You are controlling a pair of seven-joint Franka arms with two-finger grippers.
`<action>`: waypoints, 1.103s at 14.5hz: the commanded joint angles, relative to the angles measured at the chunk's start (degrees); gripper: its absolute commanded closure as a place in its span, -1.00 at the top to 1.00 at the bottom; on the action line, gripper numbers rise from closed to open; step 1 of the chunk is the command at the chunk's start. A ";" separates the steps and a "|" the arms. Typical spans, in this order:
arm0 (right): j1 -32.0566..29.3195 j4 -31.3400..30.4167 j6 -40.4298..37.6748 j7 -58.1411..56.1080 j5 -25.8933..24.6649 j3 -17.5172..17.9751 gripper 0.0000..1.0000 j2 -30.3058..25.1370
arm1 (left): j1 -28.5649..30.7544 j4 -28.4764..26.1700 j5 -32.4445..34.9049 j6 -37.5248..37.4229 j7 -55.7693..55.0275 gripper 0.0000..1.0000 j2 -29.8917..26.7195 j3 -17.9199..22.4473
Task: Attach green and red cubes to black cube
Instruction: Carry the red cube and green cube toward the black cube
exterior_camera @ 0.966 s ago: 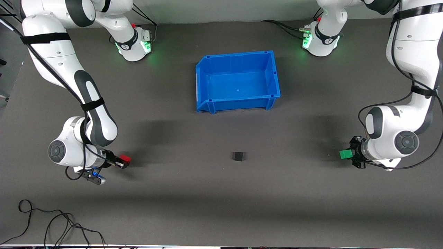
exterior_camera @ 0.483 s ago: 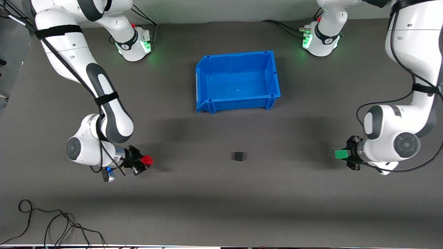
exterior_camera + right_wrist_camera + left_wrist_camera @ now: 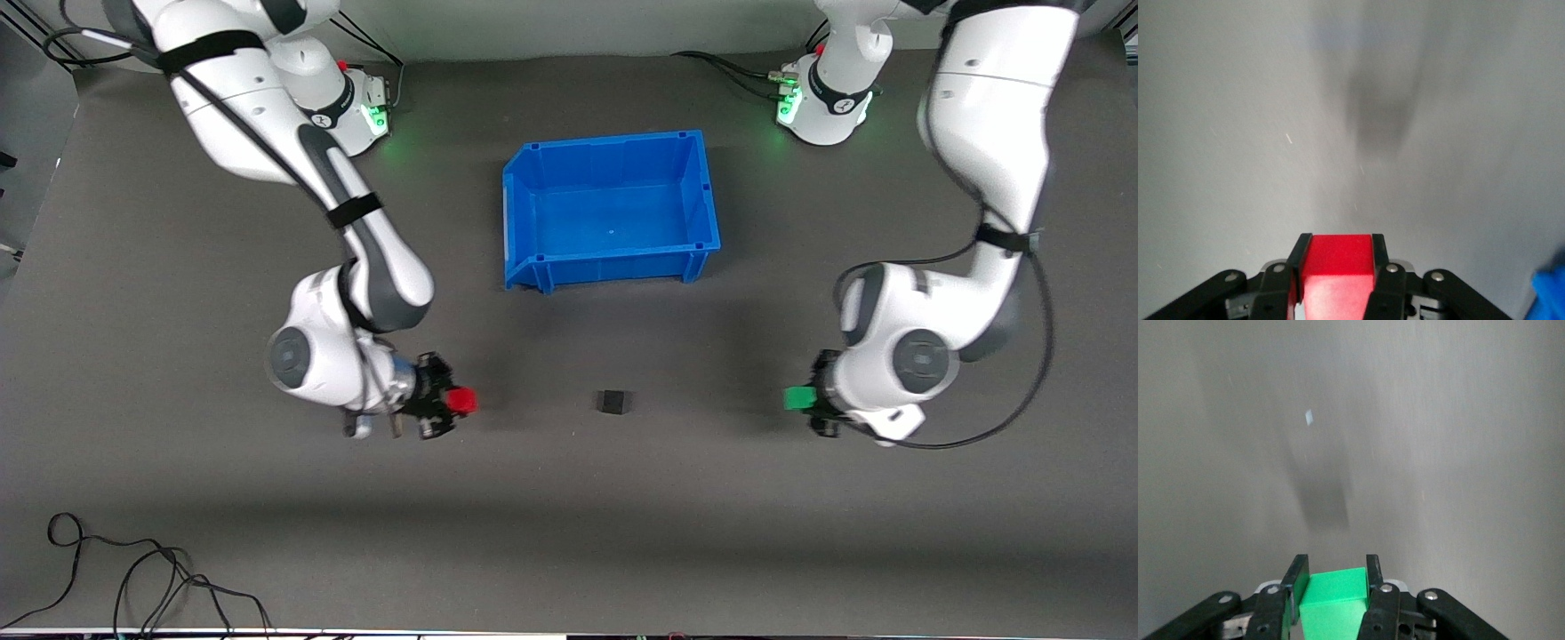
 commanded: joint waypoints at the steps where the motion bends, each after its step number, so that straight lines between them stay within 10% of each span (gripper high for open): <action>1: 3.40 3.05 -0.60 6.86 0.97 -0.73 -1.00 1.44 | -6.54 2.59 0.41 2.39 -4.08 -1.00 3.84 1.13; 16: 12.64 19.58 0.80 34.11 -5.19 -1.08 -1.00 16.56 | -16.84 15.77 -0.03 9.79 -17.88 -1.00 16.15 1.13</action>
